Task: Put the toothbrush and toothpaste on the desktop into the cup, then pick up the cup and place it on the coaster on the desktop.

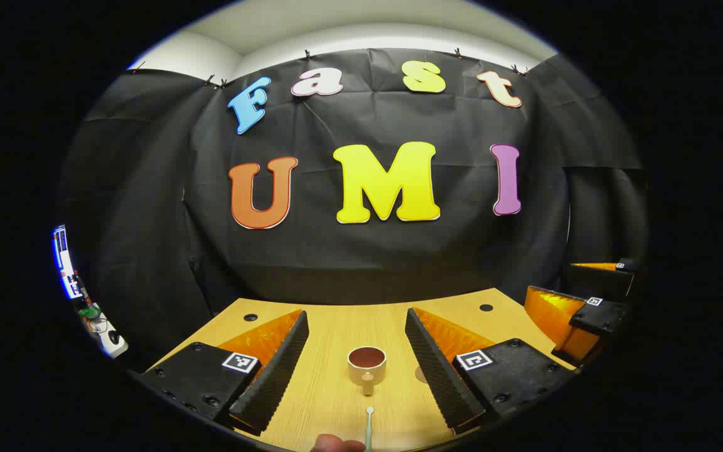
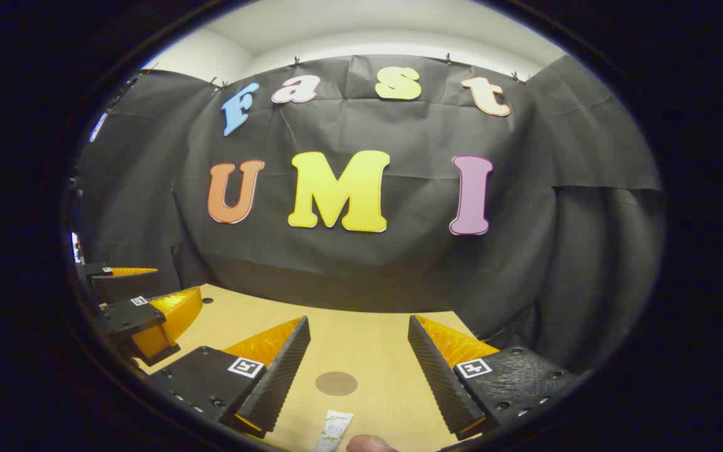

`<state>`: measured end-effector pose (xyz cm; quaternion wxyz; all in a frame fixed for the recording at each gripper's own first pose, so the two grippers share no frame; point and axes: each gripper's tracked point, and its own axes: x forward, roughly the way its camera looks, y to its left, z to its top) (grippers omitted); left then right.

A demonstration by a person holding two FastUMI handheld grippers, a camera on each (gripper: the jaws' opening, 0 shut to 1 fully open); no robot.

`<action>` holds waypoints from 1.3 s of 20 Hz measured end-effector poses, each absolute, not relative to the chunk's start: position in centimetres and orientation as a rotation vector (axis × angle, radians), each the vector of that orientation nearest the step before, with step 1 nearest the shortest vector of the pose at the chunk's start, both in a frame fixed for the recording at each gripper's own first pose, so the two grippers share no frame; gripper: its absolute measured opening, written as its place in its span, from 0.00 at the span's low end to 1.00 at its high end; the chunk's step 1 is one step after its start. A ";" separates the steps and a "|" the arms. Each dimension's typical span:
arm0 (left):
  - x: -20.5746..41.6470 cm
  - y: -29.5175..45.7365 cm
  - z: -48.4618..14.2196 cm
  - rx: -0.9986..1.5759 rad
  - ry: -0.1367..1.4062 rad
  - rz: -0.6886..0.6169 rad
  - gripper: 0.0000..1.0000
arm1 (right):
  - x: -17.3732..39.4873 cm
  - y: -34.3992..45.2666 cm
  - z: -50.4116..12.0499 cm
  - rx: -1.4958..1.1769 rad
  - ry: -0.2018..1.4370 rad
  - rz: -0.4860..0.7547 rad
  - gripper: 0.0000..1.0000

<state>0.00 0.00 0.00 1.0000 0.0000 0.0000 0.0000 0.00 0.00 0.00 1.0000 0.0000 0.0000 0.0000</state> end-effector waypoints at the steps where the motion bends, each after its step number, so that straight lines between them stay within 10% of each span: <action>1: 0.1 -0.1 -0.2 0.000 0.007 -0.002 0.99 | 0.2 0.2 -0.2 0.000 0.001 0.007 0.98; 26: -0.4 -0.3 -9.2 0.035 0.218 -0.019 0.99 | 0.9 -0.1 -9.5 -0.033 0.228 0.049 0.95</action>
